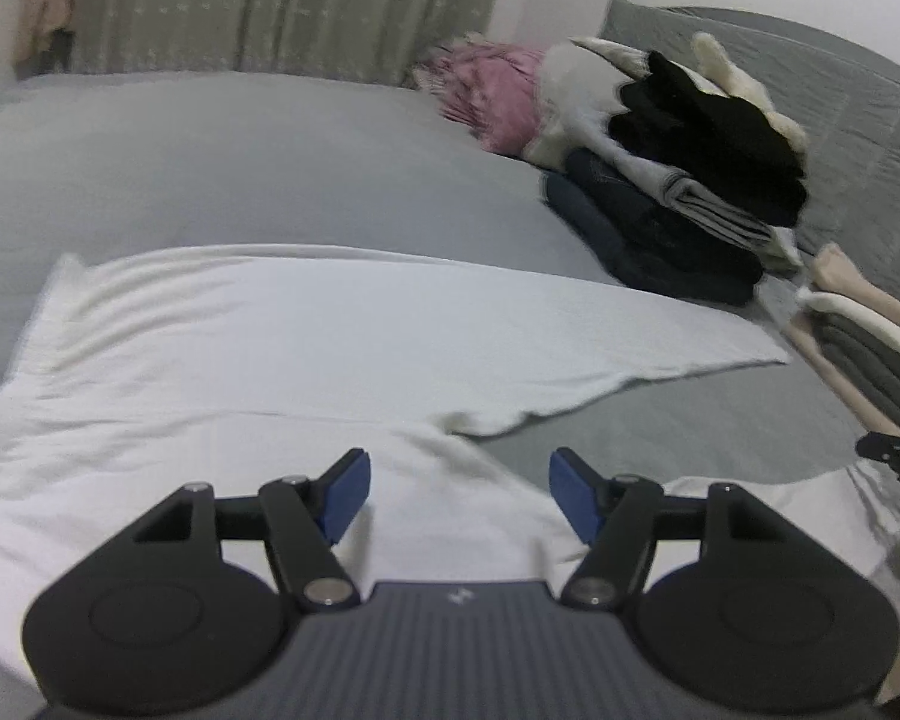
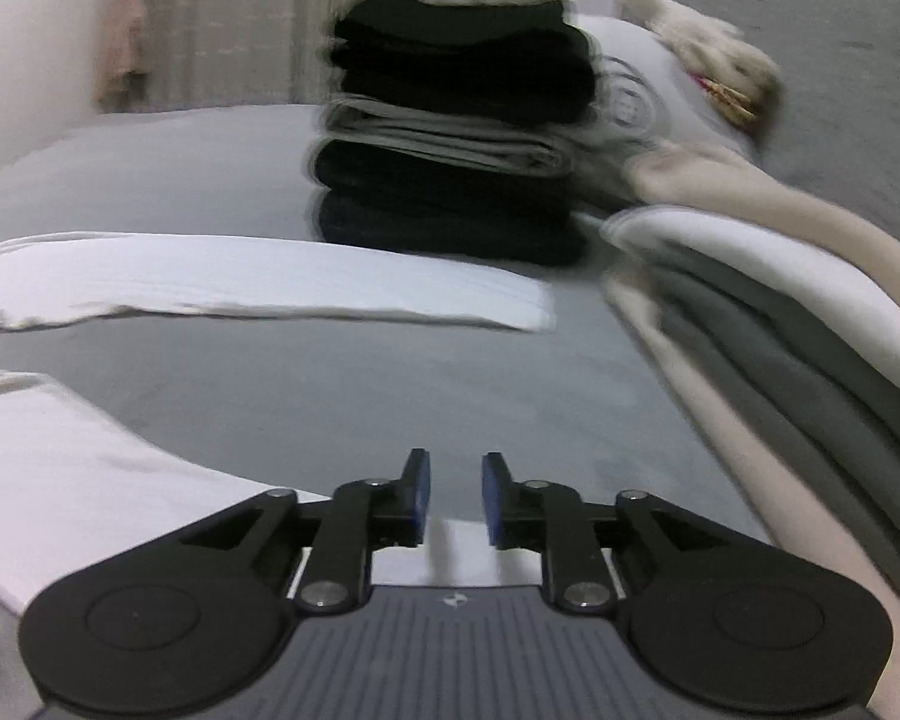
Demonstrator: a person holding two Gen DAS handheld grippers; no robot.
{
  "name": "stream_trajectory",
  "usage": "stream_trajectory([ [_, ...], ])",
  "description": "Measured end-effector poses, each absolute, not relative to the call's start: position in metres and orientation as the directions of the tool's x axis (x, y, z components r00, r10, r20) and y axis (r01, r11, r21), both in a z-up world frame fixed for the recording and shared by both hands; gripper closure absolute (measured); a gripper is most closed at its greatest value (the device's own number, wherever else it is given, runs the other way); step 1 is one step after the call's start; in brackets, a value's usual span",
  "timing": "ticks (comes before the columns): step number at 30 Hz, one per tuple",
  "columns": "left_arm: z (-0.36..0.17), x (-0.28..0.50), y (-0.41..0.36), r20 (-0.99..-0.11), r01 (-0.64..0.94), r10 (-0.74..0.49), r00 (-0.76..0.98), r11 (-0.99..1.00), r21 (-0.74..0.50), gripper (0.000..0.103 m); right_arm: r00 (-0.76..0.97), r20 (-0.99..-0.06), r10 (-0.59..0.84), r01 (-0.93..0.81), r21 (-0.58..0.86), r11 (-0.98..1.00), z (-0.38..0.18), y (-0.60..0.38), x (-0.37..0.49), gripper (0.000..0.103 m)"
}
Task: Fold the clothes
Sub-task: 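Open the right gripper and move both grippers over the garment waistband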
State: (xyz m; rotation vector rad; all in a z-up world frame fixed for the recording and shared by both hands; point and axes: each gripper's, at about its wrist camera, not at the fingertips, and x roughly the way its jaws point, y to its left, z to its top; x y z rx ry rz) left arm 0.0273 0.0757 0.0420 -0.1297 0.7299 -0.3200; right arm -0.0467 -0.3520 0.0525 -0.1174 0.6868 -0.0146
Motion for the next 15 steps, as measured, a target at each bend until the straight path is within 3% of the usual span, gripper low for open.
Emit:
stream_trajectory([
  [6,0.050,0.026,0.120,-0.621,0.120,-0.185,0.762,0.982,-0.146,0.034,0.752,-0.650,0.108,-0.174,-0.038,0.984,0.053,-0.290,-0.020,0.080],
  [13,0.050,0.035,0.168,-0.640,-0.041,-0.103,0.761,0.978,-0.205,0.033,0.705,-0.656,0.271,-0.328,0.037,0.944,0.049,-0.213,0.017,0.080],
  [15,0.048,0.039,0.174,-0.643,-0.063,-0.080,0.762,0.978,-0.197,0.033,0.667,-0.658,0.349,-0.361,0.124,0.924,0.046,-0.192,0.032,0.080],
])
